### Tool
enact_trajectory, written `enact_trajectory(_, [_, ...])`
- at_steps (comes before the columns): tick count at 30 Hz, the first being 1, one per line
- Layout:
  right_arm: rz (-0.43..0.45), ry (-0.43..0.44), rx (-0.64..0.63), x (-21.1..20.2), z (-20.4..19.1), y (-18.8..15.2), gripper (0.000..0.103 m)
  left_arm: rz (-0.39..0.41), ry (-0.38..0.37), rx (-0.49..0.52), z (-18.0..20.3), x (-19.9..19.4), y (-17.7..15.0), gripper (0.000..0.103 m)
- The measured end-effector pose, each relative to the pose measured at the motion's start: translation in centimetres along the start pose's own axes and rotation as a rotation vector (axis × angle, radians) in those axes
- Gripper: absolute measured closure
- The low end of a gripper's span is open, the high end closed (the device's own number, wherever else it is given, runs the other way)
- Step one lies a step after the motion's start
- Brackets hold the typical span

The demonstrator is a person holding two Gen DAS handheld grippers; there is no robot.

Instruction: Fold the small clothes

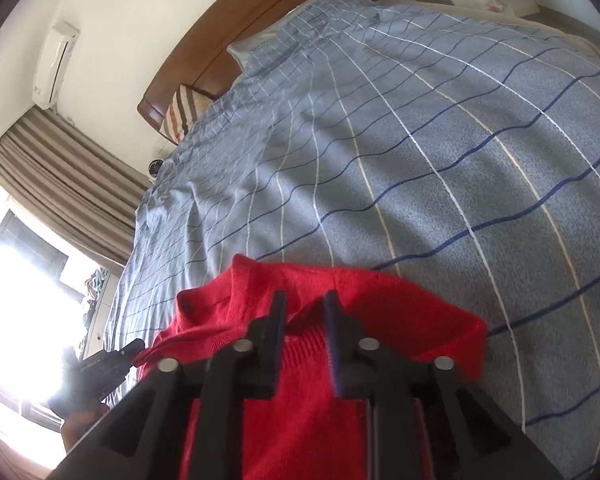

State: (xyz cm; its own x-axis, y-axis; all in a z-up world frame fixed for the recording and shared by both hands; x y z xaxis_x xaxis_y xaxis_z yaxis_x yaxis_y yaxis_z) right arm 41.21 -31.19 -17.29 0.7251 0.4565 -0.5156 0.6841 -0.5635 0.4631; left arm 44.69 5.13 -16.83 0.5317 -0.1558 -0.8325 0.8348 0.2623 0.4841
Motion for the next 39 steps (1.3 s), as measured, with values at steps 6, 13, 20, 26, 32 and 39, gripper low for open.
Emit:
enact_trajectory(6, [0.017,-0.009,-0.152,-3.3,-1.8,-0.5,0.062,0.106,0.031,0.047,-2.3,-3.9,-0.7,0.02])
enact_trajectory(13, [-0.188,0.039,-0.458,-7.5,-6.0,-9.2,0.046,0.096,0.061,0.245,-4.9,-9.9,-10.5,0.017])
enact_trajectory(20, [-0.094,-0.043,-0.18,-11.2,1.7,-7.6,0.032,0.078,0.017,0.194,-9.1,-15.4,-20.6,0.013])
enact_trajectory(26, [-0.231,-0.036,-0.039,-5.2,2.7,-8.1,0.067,0.077,-0.003,0.107,-10.6,-15.0,-22.6,0.012])
enact_trajectory(32, [-0.182,-0.08,-0.109,-5.5,-4.0,-7.5,0.093,0.212,0.124,0.129,-13.7,-14.8,-23.3,0.012])
enact_trajectory(39, [-0.269,0.064,-0.276,1.0,-18.7,-8.9,0.093,0.28,0.147,0.049,-17.3,-14.5,-22.2,0.012])
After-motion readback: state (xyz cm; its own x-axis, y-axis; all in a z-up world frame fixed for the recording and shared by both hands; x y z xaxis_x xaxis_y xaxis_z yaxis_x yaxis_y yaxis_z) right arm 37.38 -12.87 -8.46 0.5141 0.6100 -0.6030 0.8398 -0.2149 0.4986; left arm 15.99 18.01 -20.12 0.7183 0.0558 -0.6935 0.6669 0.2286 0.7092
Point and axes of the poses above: each gripper's, at about its wrist camera, not at the fingertips, and x roughly the way its jaws point, z to its right, y to its top, the point moved 6 cm from there along x, roughly the way its jaws point, and after that the axes turned 9 degrees about y, right-handed, at the moved point
